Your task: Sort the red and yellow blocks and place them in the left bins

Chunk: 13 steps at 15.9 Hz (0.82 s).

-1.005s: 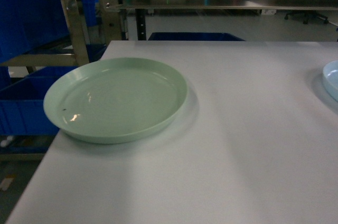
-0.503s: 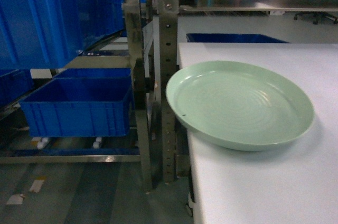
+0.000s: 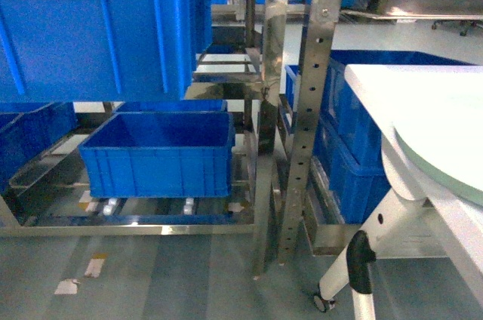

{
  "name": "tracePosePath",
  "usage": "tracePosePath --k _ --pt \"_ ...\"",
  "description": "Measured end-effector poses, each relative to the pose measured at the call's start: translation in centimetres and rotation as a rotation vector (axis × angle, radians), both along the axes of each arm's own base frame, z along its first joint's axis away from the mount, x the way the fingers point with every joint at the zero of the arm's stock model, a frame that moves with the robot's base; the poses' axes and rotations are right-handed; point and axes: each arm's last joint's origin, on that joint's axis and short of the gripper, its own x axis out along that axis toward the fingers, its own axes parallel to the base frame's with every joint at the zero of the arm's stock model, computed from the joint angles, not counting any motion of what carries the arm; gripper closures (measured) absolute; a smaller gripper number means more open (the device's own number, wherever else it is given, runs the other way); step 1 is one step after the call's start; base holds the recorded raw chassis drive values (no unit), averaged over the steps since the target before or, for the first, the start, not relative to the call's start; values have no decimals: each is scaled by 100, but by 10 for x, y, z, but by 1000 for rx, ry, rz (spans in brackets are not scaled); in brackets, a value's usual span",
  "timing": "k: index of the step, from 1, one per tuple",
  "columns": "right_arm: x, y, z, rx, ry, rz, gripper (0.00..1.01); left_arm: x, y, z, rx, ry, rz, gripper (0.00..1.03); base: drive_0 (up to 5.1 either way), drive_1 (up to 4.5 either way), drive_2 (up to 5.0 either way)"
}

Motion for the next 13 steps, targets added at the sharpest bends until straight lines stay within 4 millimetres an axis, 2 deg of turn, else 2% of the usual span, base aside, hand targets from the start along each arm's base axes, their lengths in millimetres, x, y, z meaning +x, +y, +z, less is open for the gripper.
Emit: tracePosePath --k 13 --pt "0 0 0 0 -1 0 74 0 0 0 0 2 1 77 -501 240 240"
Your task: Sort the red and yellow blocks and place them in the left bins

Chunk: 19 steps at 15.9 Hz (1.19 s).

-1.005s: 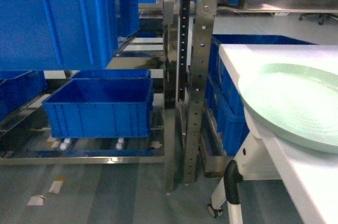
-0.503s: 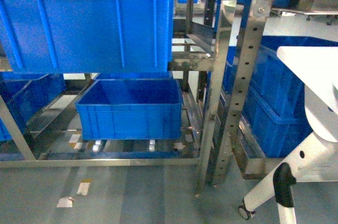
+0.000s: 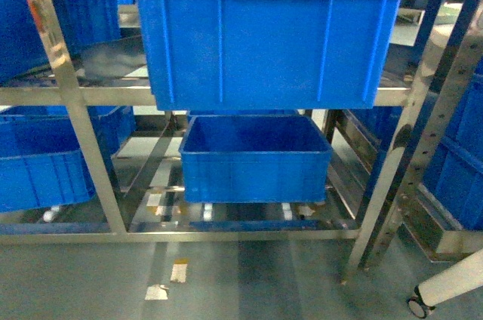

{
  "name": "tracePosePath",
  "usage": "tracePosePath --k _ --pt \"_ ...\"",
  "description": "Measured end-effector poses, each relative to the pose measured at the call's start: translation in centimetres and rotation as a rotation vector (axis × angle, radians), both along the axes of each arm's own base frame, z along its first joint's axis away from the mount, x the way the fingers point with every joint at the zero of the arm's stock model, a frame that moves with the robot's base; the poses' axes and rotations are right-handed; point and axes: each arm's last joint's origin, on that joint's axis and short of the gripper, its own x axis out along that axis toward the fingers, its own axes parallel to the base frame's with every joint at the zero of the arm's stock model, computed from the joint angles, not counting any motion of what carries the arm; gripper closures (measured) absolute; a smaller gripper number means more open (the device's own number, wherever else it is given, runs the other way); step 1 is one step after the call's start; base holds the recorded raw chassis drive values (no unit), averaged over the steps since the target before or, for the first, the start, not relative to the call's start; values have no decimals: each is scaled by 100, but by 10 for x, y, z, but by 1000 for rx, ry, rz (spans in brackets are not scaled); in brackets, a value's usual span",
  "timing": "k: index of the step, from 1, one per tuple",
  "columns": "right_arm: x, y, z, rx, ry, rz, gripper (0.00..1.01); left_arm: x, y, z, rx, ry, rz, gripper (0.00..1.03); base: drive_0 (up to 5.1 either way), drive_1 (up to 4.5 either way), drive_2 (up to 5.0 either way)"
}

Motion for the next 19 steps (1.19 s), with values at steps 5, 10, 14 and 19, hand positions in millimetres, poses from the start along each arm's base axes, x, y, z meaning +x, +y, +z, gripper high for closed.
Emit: tracePosePath --k 5,10,14,19 --pt "0 0 0 0 0 0 74 0 0 0 0 -3 1 77 -502 239 239" --pt "0 0 0 0 2 0 74 0 0 0 0 -3 -3 77 -504 237 237" --pt "0 1 0 1 -2 13 74 0 2 0 0 -2 21 77 -253 118 118" --pt "-1 1 1 1 -6 11 74 -2 0 2 1 -12 -1 77 0 0 0"
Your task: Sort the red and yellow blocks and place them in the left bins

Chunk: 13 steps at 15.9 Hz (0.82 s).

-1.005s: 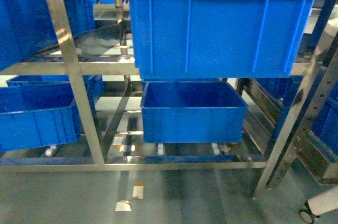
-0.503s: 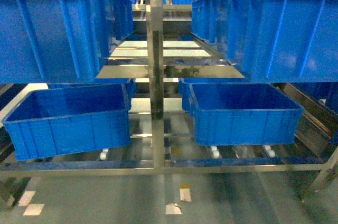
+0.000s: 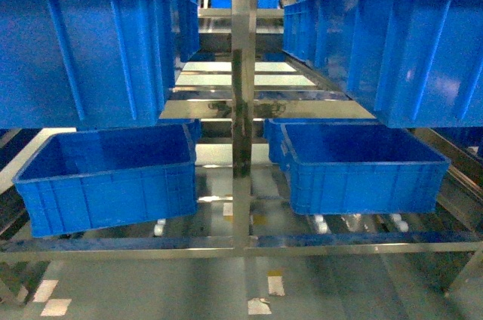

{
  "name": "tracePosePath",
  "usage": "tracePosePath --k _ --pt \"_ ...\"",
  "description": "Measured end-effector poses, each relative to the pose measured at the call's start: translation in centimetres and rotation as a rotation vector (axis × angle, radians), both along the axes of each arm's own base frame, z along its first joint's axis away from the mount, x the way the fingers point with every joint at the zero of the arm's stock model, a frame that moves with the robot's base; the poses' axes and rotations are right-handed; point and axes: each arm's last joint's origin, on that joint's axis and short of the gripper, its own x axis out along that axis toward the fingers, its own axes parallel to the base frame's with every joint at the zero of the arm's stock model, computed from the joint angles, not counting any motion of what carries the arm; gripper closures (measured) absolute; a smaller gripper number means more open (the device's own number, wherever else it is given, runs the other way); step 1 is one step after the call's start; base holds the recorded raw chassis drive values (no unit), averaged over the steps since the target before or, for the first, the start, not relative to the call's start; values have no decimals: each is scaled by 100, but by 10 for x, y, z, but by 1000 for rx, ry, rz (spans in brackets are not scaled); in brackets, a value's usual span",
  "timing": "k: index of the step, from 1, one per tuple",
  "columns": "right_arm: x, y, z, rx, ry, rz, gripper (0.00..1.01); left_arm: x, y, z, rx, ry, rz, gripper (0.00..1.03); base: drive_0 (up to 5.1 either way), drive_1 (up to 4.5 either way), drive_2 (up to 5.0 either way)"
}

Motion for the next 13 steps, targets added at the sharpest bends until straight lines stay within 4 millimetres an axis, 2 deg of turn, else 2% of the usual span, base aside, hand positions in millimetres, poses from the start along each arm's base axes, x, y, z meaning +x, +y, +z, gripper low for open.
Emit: tracePosePath --k 3,13 --pt "0 0 0 0 -1 0 74 1 0 -1 -1 5 0 77 0 0 0" --pt "0 0 0 0 0 -2 74 2 0 -1 -1 9 1 77 -3 423 -428"
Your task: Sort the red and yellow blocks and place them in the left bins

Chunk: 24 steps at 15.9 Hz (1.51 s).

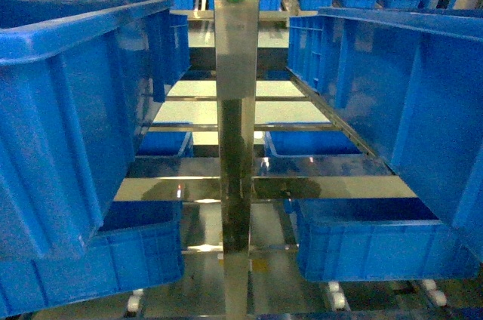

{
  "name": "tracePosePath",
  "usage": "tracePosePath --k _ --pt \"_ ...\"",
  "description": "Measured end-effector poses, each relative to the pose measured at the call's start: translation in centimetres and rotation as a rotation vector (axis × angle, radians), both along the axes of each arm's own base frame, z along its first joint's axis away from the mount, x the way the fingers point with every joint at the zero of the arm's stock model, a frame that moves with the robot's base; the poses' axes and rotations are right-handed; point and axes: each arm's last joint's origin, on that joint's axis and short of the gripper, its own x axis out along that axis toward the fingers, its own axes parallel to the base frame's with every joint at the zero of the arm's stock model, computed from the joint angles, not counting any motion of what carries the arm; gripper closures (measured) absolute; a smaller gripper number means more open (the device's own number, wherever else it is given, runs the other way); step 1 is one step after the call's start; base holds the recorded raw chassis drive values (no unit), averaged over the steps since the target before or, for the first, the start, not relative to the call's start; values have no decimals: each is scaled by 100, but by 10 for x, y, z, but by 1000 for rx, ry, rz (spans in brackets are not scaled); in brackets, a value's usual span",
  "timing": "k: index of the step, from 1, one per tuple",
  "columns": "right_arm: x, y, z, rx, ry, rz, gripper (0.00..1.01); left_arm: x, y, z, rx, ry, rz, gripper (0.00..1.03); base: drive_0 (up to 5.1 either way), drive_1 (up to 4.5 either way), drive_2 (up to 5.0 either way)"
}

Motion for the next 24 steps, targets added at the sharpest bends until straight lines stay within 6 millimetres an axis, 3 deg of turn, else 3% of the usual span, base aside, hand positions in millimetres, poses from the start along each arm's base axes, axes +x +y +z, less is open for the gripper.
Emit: tracePosePath --k 6,7,10,11,12,14,16,18,21,23,24 --pt "1 0 -1 0 8 -1 74 1 0 -1 0 3 3 77 -3 423 -429" --pt "8 -3 9 21 11 -17 74 1 0 -1 0 3 3 77 -3 423 -429" --pt "40 -3 73 124 -60 -31 74 0 0 0 0 0 2 77 -3 423 -429" --pt "59 0 83 157 -43 -28 74 0 0 0 0 0 3 77 -3 423 -429" --pt "90 2 80 189 18 -31 74 0 0 0 0 -1 3 77 -3 423 -429" --pt "150 4 42 236 230 -56 74 0 0 0 0 -1 3 77 -3 423 -429" --pt "184 6 10 246 356 -73 74 0 0 0 0 -1 3 77 -3 423 -429" --pt "231 7 -19 198 430 -148 74 0 0 0 0 -1 3 77 -3 423 -429" --pt "280 7 -46 85 508 -226 74 0 0 0 0 -1 3 77 -3 423 -429" --pt "299 7 -61 58 572 -227 74 0 0 0 0 -1 3 77 -3 423 -429" --pt "301 8 -63 53 566 -222 69 0 0 0 0 -1 3 77 -3 423 -429"
